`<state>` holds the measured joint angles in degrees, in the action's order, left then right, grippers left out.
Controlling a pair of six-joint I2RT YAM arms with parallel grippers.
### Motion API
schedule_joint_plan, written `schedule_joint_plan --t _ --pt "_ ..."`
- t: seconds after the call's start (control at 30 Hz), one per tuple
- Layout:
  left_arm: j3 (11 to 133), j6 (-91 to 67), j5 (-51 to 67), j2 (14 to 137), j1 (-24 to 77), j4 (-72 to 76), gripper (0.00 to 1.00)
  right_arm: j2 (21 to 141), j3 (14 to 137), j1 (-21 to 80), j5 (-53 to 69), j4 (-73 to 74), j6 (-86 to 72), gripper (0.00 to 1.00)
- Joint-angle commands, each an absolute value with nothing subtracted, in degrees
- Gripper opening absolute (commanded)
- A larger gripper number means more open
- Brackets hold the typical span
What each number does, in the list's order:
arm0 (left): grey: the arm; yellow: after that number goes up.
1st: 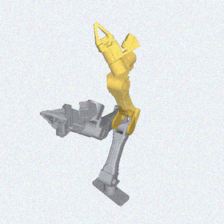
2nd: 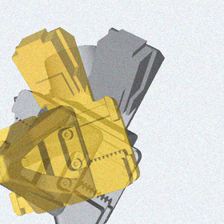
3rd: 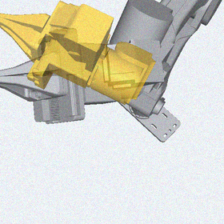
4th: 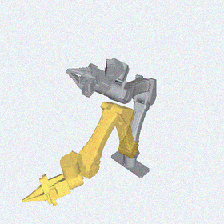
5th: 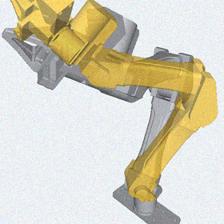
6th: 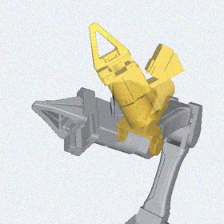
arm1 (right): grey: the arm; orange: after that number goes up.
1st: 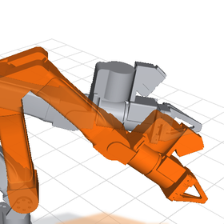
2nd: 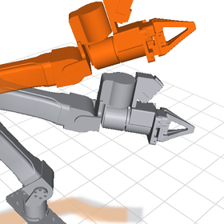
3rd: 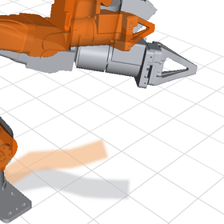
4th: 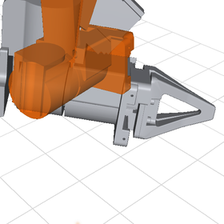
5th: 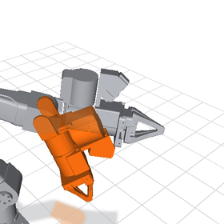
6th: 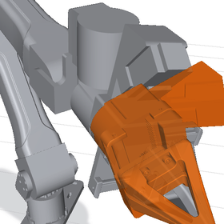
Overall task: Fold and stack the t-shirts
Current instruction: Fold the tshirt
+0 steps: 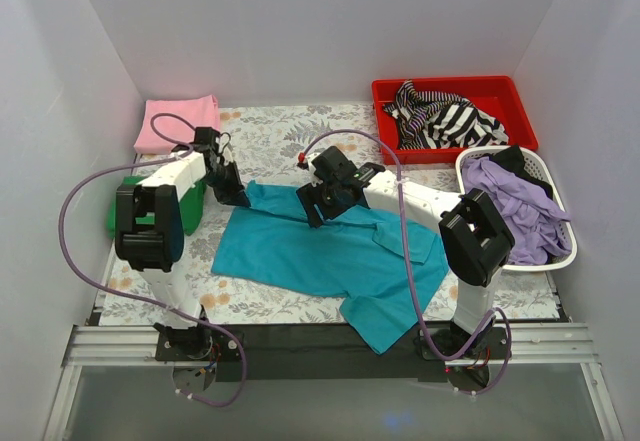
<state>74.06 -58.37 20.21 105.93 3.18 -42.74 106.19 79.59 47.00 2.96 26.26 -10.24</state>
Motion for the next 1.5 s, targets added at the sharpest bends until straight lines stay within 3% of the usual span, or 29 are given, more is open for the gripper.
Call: schedule_joint_plan --t 0.0,0.03,0.13,0.2,0.23,0.67,0.73,0.77,0.83,0.9,0.97,1.03,1.07,1.3,1.33,1.37,1.47 --pt "70.23 -57.57 13.56 101.34 3.43 -44.47 0.00 104.85 79.28 47.29 3.08 26.10 -10.28 0.74" --pt "69.62 -57.66 12.67 100.99 3.43 -44.30 0.00 104.77 79.10 47.29 3.08 26.10 -10.20 0.74" --pt "67.51 -58.97 9.50 99.07 3.43 -44.21 0.21 105.03 78.84 47.29 3.25 26.02 -10.46 0.74" --pt "65.75 -59.76 9.75 97.13 3.43 -41.33 0.75 104.85 78.31 47.29 2.99 26.10 -10.46 0.74" --pt "65.74 -59.94 10.45 96.60 3.43 -41.13 0.92 104.68 78.14 47.37 2.47 26.02 -10.55 0.74" --pt "75.93 -62.05 13.45 99.57 3.43 -38.94 0.93 105.73 78.75 47.29 2.37 25.58 -10.72 0.74" --pt "75.94 -61.61 12.57 101.33 3.43 -38.58 0.91 105.56 78.40 47.29 2.37 25.58 -10.90 0.74" --pt "75.94 -61.09 12.39 101.86 3.43 -38.50 0.82 105.30 78.22 47.29 2.29 25.49 -10.90 0.74" --pt "75.59 -60.82 12.57 103.18 3.43 -38.23 0.79 105.29 78.05 47.29 2.29 25.49 -10.90 0.74" --pt "74.71 -60.56 13.18 103.45 3.43 -37.53 0.60 105.38 78.05 47.29 2.29 25.49 -10.81 0.74" --pt "74.36 -60.64 13.18 103.80 3.43 -37.44 0.53 105.73 78.22 47.29 2.64 25.49 -10.90 0.74" --pt "73.48 -60.65 13.18 103.80 3.51 -36.65 0.29 105.91 78.40 47.29 2.90 25.49 -10.99 0.74" --pt "73.22 -60.73 13.18 104.15 3.52 -36.48 0.22 106.17 78.49 47.29 3.07 25.49 -10.99 0.74" --pt "71.98 -60.91 12.57 104.94 3.78 -35.86 0.12 106.79 78.14 47.29 3.96 25.49 -10.99 0.74" --pt "71.98 -60.73 12.31 105.12 3.78 -36.03 0.02 106.87 78.22 47.29 3.87 25.40 -11.07 0.74" --pt "71.90 -60.65 11.96 105.03 3.78 -36.21 0.00 106.79 78.05 47.29 3.95 25.49 -10.99 0.74" --pt "70.84 -60.21 11.78 104.59 3.78 -36.30 0.00 106.96 77.96 47.29 3.96 25.31 -11.07 0.74"
